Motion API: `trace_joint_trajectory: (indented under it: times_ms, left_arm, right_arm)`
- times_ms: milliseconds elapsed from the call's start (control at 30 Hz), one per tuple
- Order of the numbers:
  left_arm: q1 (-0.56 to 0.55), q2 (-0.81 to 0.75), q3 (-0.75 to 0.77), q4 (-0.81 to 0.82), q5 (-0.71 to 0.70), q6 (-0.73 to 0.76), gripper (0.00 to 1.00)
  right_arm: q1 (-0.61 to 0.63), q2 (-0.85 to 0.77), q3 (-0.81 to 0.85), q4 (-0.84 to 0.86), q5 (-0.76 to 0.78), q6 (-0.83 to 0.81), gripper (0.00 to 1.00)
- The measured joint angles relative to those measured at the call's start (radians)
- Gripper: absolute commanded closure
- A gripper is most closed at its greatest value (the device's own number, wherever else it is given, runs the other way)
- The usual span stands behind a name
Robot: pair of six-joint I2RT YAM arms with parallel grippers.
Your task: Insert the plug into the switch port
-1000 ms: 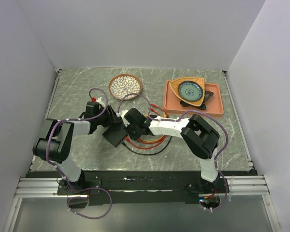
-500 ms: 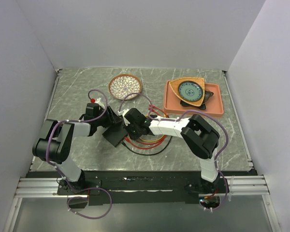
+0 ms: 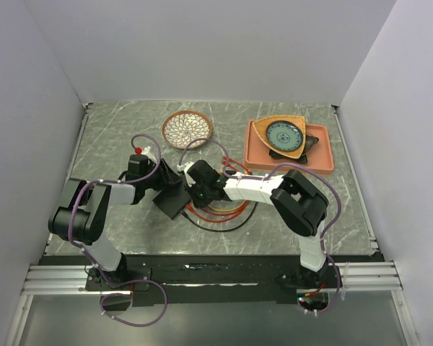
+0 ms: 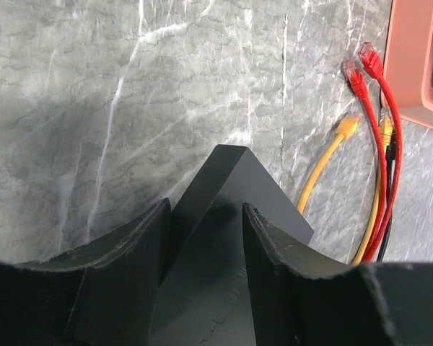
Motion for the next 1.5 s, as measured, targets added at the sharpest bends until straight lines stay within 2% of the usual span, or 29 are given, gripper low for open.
trace_joint_trajectory:
  times_ms: [767,1300,1500]
  left_arm:
    - [-0.05,-0.023,-0.023,0.019,-0.096,-0.001,0.54]
    - [-0.107,-0.041,-0.034,0.026,-0.176,-0.016,0.71]
    - [-0.133,-0.045,-0.034,0.026,-0.206,-0.02,0.74]
  right_arm:
    - [-0.028,0.0,0.0,0.002,-0.063,-0.019,1.0]
    - [-0.057,0.0,0.0,-0.02,-0.137,-0.078,1.0]
    - [-0.067,0.0,0.001,-0.037,-0.151,-0.092,1.0]
